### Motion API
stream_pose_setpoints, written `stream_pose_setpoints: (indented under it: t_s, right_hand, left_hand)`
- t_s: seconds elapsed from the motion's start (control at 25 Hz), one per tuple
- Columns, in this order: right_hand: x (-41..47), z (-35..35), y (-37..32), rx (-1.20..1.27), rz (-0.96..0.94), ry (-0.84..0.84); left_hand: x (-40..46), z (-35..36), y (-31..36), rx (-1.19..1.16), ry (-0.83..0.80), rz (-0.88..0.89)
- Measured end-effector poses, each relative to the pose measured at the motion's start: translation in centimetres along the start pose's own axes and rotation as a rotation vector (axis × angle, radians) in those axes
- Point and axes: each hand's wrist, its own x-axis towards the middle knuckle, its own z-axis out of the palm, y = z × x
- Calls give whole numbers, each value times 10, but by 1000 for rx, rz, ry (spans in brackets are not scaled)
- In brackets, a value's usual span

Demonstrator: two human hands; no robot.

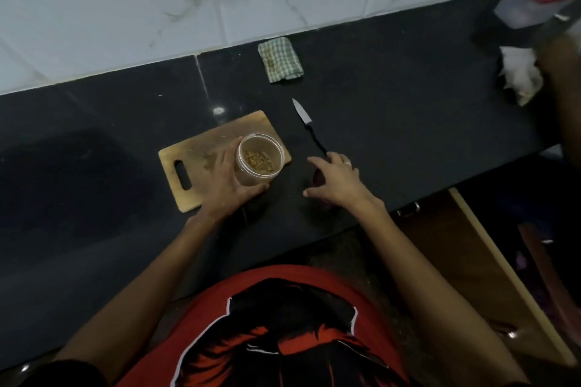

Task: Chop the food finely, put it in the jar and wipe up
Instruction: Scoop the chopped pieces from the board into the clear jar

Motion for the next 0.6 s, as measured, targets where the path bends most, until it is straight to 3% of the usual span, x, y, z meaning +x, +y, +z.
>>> stream_pose_setpoints:
  t_s: [0.12,0.4,0.6]
  right_hand:
    - [-3,12,13,6,42,-59]
    - [1,10,23,19,-15,30]
    - [9,-16,9,241,-108,23]
  left_hand:
    - [-3,7,8,-3,-17,22]
    - [-6,3,11,-23,-10,7]
    - [-10,-13,4,-4,42,-8]
